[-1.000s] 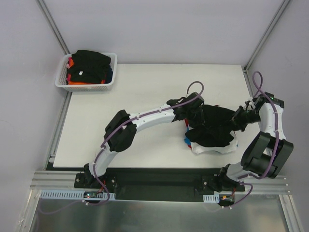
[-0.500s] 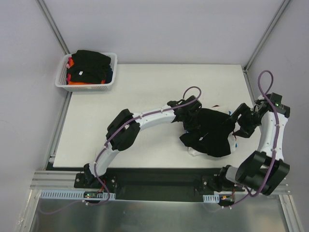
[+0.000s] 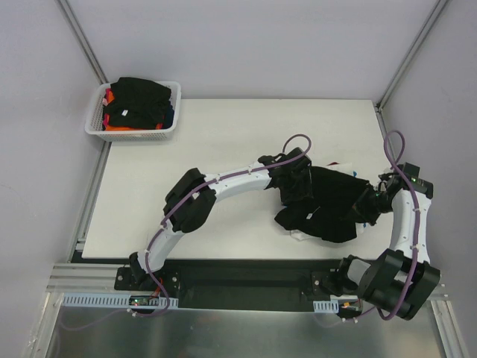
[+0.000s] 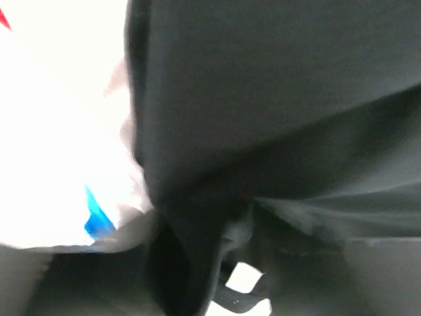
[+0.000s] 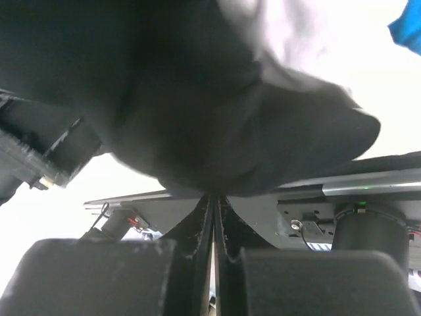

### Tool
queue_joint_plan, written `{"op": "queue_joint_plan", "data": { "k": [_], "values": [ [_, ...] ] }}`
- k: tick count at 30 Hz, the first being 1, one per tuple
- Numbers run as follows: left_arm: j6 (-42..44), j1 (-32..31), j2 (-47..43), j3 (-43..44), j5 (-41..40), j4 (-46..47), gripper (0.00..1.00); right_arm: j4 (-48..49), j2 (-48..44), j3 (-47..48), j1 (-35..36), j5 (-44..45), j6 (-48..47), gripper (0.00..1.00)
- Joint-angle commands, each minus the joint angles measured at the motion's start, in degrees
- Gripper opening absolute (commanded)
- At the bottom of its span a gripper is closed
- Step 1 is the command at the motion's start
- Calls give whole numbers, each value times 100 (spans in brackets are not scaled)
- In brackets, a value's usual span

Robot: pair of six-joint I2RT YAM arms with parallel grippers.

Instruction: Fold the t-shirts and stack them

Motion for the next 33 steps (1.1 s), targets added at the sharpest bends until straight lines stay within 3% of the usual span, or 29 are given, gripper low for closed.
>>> {"op": "queue_joint_plan", "data": {
  "k": [1, 3, 4, 13, 16, 19, 20, 23, 33],
  "values": [
    [343, -18, -415, -96, -53, -610, 78, 293, 317, 195, 19, -199, -42, 1],
    [404, -18, -635, -114, -124, -610, 96, 329, 423, 345, 19, -138, -34, 1],
    [474, -18, -706, -114, -159, -619, 99, 312, 467, 424, 19, -111, -34, 1],
    [624, -18, -1251, -430, -282, -619, 98, 364, 1381, 1435, 19, 188, -34, 1],
    [712, -10, -1391, -623, -291, -619, 95, 530, 1776, 1549, 19, 285, -34, 6],
    [800, -10, -1576, -869, -352, -619, 96, 707, 1866, 1541, 28, 65, 19, 43],
    [818, -1, -1646, -922, -361, -619, 96, 742, 1822, 1541, 19, 82, 28, 63],
    [853, 17, -1752, -1124, -370, -627, 96, 690, 1558, 1672, 19, 318, -33, 81],
    [976, 96, -1656, -1046, -194, -619, 95, 127, 1005, 1981, 11, 1048, -104, 82]
  ]
}}
